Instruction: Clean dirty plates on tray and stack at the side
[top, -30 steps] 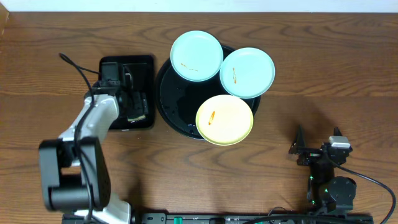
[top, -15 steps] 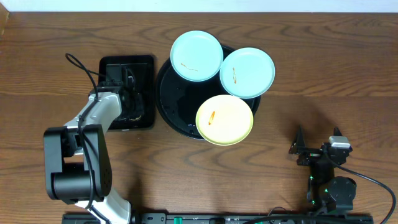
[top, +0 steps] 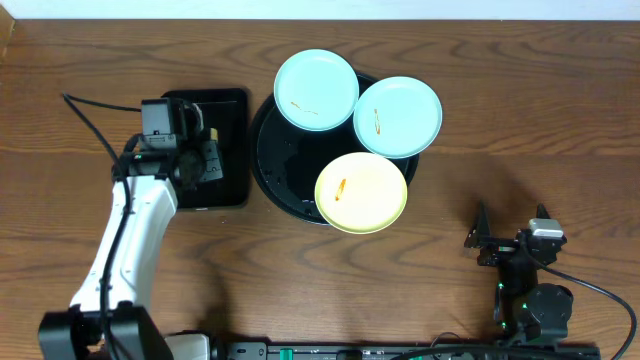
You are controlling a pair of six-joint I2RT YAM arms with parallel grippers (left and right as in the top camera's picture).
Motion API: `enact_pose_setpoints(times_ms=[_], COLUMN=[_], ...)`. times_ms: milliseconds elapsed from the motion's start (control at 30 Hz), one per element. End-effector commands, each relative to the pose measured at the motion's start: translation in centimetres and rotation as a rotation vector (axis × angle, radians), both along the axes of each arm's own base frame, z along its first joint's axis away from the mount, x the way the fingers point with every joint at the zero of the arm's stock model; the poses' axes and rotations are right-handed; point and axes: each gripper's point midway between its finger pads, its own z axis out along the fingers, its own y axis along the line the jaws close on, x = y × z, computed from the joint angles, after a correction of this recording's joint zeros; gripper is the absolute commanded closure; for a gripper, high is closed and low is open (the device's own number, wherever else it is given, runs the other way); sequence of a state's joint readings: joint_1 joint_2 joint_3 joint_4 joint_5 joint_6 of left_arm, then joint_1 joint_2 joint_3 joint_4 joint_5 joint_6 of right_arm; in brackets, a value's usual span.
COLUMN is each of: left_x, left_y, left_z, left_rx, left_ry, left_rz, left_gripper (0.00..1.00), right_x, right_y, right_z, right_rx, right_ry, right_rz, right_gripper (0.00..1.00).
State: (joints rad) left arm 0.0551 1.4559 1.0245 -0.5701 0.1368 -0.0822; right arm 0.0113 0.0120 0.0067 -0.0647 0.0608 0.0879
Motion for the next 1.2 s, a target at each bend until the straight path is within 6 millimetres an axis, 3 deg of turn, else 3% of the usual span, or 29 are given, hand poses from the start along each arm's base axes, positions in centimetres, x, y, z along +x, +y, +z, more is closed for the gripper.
enact_pose_setpoints(times_ms=[0, 167, 333, 433, 567, 833, 1000, 1033, 1067, 1167], left_x=[-0.3, -0.3, 0.8, 1.4, 1.5, 1.4, 0.8, 0.5, 0.3, 0.0], left_y=[-1.6, -1.5, -1.0, -0.8, -0.8, -0.4, -0.4, -0.5, -0.5, -0.5], left_z=[0.9, 2.7, 5.8, 6.7, 6.6, 6.3, 5.7, 5.5, 5.3, 5.1], left_rx=[-0.081, -0.074, -0.032, -0.022, -0.021, -0.004, -0.016, -0.017, -0.017, -0.018], left_ry=[-0.01, -0.071, -0.203, -0.248, -0.248, -0.236, -0.199, -0.186, -0.173, -0.157], left_rz=[-0.035, -0.04, -0.041, -0.037, -0.037, -0.023, -0.01, -0.01, -0.01, -0.01], left_gripper=[0.92, 0.93, 0.92, 0.93, 0.93, 0.92, 0.93, 0.93, 0.93, 0.93], right_x=[0.0, -0.1, -0.7, -0.6, 0.5, 2.6, 3.2, 3.1, 2.9, 2.1], right_y=[-0.2, 1.9, 2.3, 2.3, 3.0, 6.1, 9.3, 10.0, 10.5, 10.8], right_z=[0.1, 0.6, 4.0, 6.0, 7.8, 10.3, 11.5, 11.5, 11.2, 9.4], right_rx=[0.013, 0.017, 0.019, 0.023, 0.043, 0.165, 0.287, 0.313, 0.343, 0.344], right_ry=[-0.004, -0.011, -0.015, 0.045, 0.207, 0.714, 0.854, 0.875, 0.903, 1.002], right_rz=[-0.004, 0.116, 0.14, 0.14, 0.177, 0.33, 0.51, 0.552, 0.578, 0.555], right_gripper=[0.01, 0.01, 0.01, 0.01, 0.01, 0.01, 0.01, 0.06, 0.21, 0.36])
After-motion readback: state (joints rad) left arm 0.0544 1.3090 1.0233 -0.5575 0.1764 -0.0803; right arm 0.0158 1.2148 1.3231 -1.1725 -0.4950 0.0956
